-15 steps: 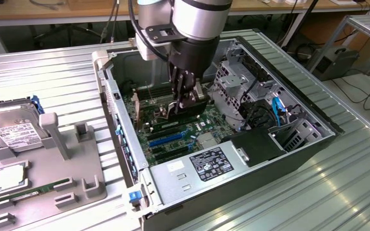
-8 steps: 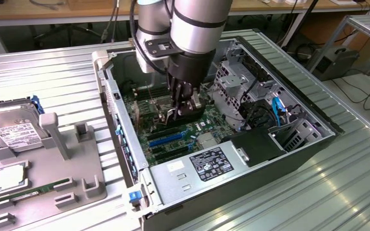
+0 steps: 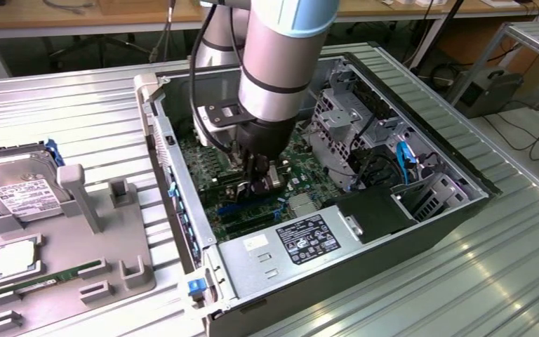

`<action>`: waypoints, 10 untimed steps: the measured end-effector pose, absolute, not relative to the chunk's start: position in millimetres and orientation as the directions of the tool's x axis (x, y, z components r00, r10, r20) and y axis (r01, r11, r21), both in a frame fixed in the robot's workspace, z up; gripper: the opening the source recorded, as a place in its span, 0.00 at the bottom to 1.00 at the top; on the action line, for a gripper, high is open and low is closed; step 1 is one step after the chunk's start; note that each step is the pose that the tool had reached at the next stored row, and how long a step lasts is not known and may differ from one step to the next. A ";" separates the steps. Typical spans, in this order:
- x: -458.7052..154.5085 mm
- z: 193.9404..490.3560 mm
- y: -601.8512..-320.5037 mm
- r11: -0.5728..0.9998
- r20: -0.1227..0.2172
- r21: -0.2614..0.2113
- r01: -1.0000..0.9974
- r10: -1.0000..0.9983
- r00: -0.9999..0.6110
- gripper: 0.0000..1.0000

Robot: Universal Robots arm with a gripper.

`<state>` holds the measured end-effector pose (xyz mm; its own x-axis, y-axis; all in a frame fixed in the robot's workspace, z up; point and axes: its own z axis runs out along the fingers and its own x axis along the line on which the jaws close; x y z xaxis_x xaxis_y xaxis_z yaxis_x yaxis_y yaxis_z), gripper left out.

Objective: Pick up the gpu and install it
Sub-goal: 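Insert the gpu into the slot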

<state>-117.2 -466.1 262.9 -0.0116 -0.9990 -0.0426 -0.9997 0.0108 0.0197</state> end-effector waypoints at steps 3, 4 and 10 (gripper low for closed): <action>-116.9 259.7 -466.1 0.011 -0.042 0.049 -0.999 -0.999 -0.013 0.26; -116.5 258.4 -466.1 0.011 -0.042 0.049 -0.999 -0.999 -0.013 0.26; -116.5 256.7 -466.1 0.011 -0.042 0.049 -0.999 -0.999 -0.013 0.34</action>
<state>-116.5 -466.1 256.7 -0.0129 -0.9990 -0.0424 -0.9987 0.0108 0.0488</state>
